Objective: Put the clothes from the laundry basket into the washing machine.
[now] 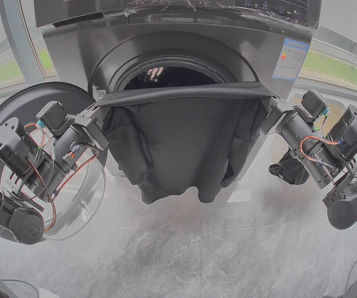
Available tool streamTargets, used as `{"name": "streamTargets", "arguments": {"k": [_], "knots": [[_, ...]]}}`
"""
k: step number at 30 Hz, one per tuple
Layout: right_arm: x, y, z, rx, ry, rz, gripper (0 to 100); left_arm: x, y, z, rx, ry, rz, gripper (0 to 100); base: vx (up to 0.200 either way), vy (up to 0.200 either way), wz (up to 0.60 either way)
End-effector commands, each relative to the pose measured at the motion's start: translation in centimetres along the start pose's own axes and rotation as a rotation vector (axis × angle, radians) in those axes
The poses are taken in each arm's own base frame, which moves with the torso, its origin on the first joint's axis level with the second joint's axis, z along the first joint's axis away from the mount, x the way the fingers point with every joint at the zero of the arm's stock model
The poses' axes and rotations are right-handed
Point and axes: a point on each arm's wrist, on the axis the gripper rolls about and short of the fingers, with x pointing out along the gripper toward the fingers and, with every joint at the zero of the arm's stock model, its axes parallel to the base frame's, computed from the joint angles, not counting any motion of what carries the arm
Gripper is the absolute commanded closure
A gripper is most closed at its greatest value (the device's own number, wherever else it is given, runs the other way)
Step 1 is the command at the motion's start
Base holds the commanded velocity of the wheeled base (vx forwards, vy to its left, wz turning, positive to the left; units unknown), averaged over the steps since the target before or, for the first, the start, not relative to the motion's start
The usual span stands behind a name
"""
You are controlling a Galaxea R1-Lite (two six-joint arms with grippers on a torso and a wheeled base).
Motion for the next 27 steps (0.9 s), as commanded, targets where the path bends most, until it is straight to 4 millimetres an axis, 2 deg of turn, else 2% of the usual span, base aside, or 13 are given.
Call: {"name": "streamTargets", "arguments": {"k": [1, 12, 17, 21, 25, 27], "knots": [[-0.3, 0.0, 0.5, 0.000, -0.010, 0.002, 100, 0.1, -0.3, 0.2, -0.003, -0.007, -0.012, 100, 0.000, 0.000, 0.00], [-0.3, 0.1, 0.8, 0.001, -0.016, 0.004, 100, 0.3, -0.7, 0.2, -0.007, -0.013, -0.024, 100, 0.000, 0.000, 0.00], [-0.3, 0.0, 0.7, 0.000, -0.013, 0.002, 100, 0.6, -1.2, -0.6, -0.020, 0.009, -0.043, 100, 0.000, 0.000, 0.00], [-1.0, -0.2, -0.6, 0.016, 0.043, -0.005, 100, 1.1, -2.4, -1.7, -0.041, 0.035, -0.084, 100, 0.000, 0.000, 0.00], [-1.9, 0.8, -3.3, 0.029, 0.148, 0.024, 100, 2.0, -4.0, -3.0, -0.064, 0.057, -0.135, 100, 0.000, 0.000, 0.00], [-2.0, 1.5, -4.3, 0.041, 0.180, 0.045, 100, 2.2, -4.2, -3.3, -0.067, 0.059, -0.141, 100, 0.000, 0.000, 0.00]]}}
